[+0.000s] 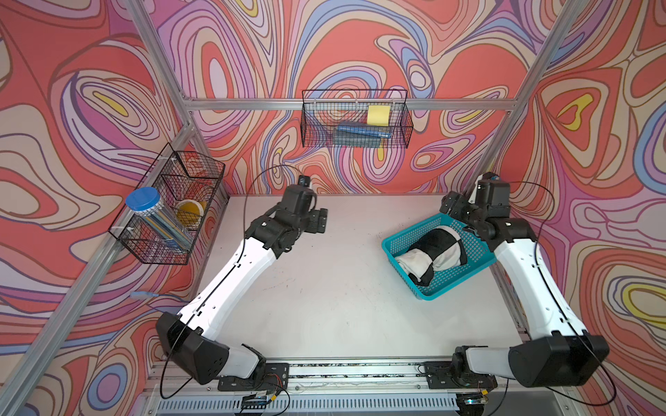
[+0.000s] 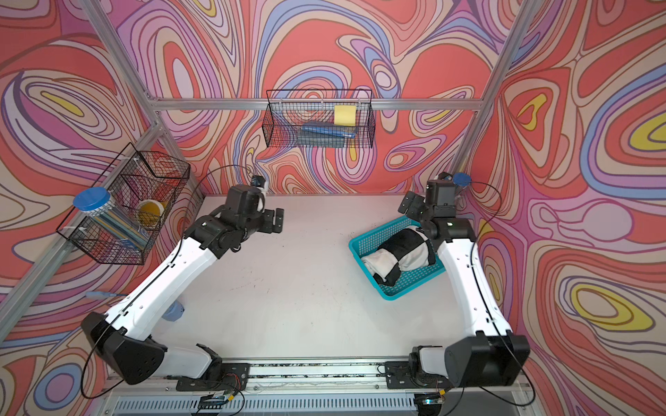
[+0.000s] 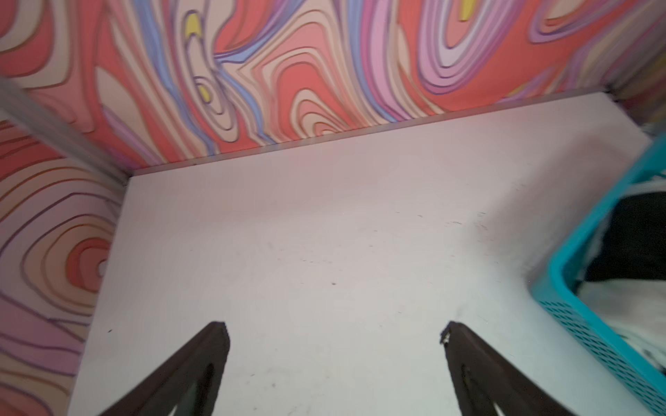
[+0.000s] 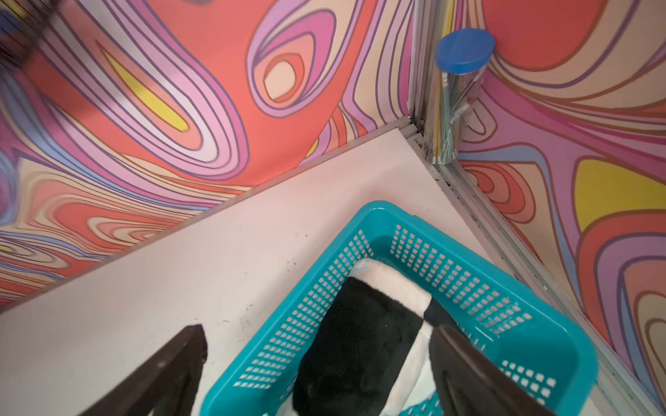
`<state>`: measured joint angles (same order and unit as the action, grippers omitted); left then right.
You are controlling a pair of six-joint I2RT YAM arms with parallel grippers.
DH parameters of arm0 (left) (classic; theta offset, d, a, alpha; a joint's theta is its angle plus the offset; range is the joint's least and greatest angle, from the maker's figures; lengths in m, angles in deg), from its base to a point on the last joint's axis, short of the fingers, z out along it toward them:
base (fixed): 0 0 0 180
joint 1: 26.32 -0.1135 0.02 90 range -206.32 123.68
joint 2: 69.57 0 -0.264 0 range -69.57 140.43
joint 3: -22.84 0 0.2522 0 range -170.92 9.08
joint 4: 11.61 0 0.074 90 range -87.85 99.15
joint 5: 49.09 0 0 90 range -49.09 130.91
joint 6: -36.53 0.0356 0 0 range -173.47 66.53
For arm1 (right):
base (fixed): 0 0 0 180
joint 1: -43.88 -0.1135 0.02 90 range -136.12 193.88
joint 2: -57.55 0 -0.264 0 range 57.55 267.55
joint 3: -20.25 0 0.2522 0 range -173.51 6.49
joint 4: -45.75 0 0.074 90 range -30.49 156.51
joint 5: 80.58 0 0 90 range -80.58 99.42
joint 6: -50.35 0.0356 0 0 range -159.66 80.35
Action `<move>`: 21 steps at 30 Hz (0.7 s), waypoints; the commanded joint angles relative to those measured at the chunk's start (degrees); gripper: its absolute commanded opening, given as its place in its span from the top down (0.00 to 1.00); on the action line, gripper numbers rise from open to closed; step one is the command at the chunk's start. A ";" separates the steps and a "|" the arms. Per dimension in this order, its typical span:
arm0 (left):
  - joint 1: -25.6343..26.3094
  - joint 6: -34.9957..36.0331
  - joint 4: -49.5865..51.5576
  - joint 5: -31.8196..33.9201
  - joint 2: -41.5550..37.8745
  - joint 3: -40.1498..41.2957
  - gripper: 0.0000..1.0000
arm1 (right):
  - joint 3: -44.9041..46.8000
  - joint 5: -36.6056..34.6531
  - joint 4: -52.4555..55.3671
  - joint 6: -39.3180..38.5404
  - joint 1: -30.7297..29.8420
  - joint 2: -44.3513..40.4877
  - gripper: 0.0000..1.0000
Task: Roll up the pillowcase
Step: Reset both arms
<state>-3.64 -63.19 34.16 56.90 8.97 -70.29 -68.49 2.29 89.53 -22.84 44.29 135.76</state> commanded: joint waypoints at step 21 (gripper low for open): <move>-22.68 7.40 -50.88 -9.10 -2.80 44.85 0.01 | 50.10 9.19 -87.83 -12.69 3.11 18.71 0.02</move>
<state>-26.42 -60.61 -12.71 46.59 7.55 -28.18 -21.13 10.31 11.17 -34.22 47.61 151.80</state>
